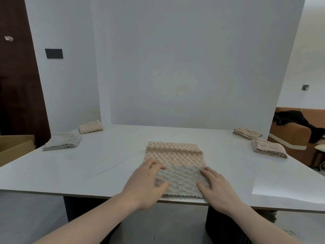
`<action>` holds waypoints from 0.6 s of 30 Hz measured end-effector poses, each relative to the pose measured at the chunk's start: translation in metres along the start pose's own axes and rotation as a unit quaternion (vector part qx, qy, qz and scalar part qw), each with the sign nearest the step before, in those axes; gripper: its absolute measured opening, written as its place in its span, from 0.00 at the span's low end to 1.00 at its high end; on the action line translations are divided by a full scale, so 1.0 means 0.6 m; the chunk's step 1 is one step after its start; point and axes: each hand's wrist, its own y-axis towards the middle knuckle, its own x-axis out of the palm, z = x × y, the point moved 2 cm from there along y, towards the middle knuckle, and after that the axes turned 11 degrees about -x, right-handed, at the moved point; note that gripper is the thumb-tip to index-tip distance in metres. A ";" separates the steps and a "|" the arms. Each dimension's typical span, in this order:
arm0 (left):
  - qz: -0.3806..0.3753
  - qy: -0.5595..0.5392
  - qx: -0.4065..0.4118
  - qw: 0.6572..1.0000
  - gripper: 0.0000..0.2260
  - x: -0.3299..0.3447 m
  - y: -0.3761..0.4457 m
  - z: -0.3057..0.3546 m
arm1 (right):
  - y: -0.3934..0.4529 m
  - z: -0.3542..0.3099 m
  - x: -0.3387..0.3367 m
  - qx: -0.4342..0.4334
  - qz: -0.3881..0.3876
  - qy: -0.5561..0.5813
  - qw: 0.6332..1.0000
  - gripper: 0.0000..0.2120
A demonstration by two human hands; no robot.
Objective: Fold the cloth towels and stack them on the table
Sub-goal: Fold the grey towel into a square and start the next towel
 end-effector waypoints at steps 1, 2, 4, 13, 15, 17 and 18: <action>-0.022 0.018 0.015 0.999 0.25 0.015 0.009 0.010 | -0.001 0.001 0.005 0.002 -0.010 -0.010 1.000 0.29; -0.041 0.037 0.022 0.998 0.28 0.028 0.018 0.019 | -0.001 0.002 0.008 0.005 -0.016 -0.020 1.000 0.30; -0.073 0.064 0.021 0.995 0.30 0.054 0.037 0.034 | 0.000 0.003 0.009 0.011 -0.027 -0.036 0.999 0.30; -0.162 0.142 -0.002 0.977 0.36 0.135 0.093 0.060 | 0.009 0.008 0.019 0.032 -0.097 -0.079 0.992 0.33; -0.166 0.153 -0.001 0.974 0.37 0.140 0.091 0.053 | 0.012 0.010 0.020 0.036 -0.109 -0.085 0.990 0.34; -0.172 0.160 -0.002 0.972 0.36 0.139 0.090 0.047 | 0.012 0.010 0.021 0.040 -0.119 -0.083 0.989 0.35; -0.174 0.164 -0.003 0.971 0.36 0.136 0.090 0.045 | 0.013 0.010 0.021 0.041 -0.123 -0.083 0.988 0.35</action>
